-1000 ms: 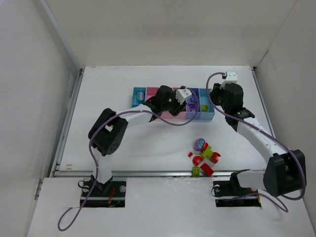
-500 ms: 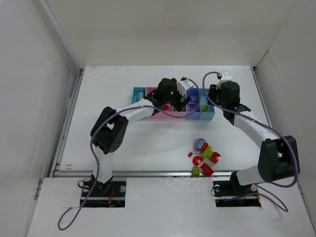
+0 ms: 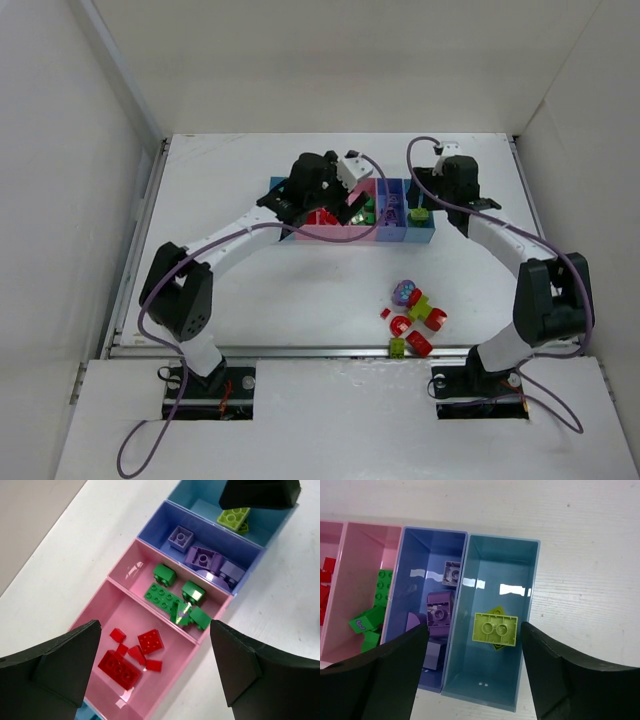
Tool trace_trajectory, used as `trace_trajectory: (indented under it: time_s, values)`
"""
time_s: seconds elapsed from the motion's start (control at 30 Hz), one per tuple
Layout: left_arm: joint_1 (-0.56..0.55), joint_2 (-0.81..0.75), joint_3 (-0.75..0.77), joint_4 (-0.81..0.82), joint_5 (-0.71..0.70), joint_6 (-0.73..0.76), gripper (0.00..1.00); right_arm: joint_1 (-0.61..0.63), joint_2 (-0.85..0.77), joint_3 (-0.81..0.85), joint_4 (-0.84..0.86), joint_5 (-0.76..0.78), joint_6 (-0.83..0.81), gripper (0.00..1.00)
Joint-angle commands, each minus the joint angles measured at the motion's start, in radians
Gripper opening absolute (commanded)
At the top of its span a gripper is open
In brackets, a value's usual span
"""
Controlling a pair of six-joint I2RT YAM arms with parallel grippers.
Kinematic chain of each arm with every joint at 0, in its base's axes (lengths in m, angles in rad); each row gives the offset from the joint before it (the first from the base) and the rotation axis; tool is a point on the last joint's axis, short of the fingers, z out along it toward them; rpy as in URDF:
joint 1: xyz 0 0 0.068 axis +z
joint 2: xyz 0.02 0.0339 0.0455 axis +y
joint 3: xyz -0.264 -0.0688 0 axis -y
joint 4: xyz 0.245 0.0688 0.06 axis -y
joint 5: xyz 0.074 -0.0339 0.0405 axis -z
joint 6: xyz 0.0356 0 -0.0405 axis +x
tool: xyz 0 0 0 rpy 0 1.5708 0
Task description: Sort the legos into containers by color
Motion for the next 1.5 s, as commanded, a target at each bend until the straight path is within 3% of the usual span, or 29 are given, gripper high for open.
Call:
trace_trajectory:
  time_s: [0.0, 0.03, 0.07, 0.13, 0.33, 0.57, 0.6, 0.67, 0.73, 0.77, 0.8, 0.87, 0.93, 1.03, 1.47]
  values:
    - [-0.005, -0.078, -0.046, -0.033, 0.028, 0.023, 0.89, -0.008, -0.063, 0.046, -0.036, 0.007, 0.023, 0.8]
    - [-0.005, -0.101, -0.069, -0.033, 0.028, 0.023, 0.89, 0.009, -0.096, 0.057, -0.053, 0.019, 0.023, 0.82]
    - [-0.005, -0.112, -0.081, -0.045, 0.028, 0.032, 0.89, 0.019, -0.113, 0.057, -0.073, 0.032, 0.012, 0.92]
    - [-0.005, -0.149, -0.109, -0.045, 0.028, 0.032, 0.89, 0.067, -0.154, 0.092, -0.16, 0.066, 0.012, 1.0]
    - [-0.005, -0.244, -0.228, -0.045, -0.036, -0.058, 0.9, 0.261, -0.163, 0.144, -0.468, 0.189, 0.067, 1.0]
    - [-0.005, -0.402, -0.447, 0.004, -0.277, -0.187, 0.91, 0.505, -0.238, 0.031, -0.578, 0.24, 0.328, 0.96]
    - [-0.005, -0.435, -0.478, 0.046, -0.315, -0.196, 0.91, 0.526, -0.249, 0.016, -0.578, 0.253, 0.36, 0.94]
    - [-0.028, -0.471, -0.593, 0.12, -0.441, -0.196, 0.91, 0.558, -0.249, -0.011, -0.592, 0.262, 0.444, 0.78]
    - [-0.053, -0.526, -0.724, 0.274, -0.527, -0.196, 0.87, 0.578, -0.249, -0.044, -0.592, 0.247, 0.515, 0.55]
    - [-0.074, -0.543, -0.76, 0.319, -0.591, -0.207, 0.85, 0.578, -0.249, -0.055, -0.592, 0.247, 0.535, 0.34]
    - [-0.085, -0.557, -0.789, 0.358, -0.62, -0.235, 0.83, 0.587, -0.258, -0.069, -0.592, 0.222, 0.552, 0.32]
    - [-0.119, -0.594, -0.852, 0.433, -0.647, -0.244, 0.82, 0.587, -0.269, -0.115, -0.575, 0.21, 0.593, 0.34]
    - [-0.142, -0.615, -0.88, 0.459, -0.647, -0.246, 0.82, 0.587, -0.278, -0.155, -0.546, 0.21, 0.619, 0.47]
    - [-0.175, -0.653, -0.914, 0.493, -0.674, -0.23, 0.82, 0.587, -0.278, -0.187, -0.535, 0.221, 0.671, 0.57]
    - [-0.186, -0.744, -0.981, 0.536, -0.696, -0.221, 0.86, 0.647, -0.167, -0.259, -0.509, 0.208, 0.776, 0.6]
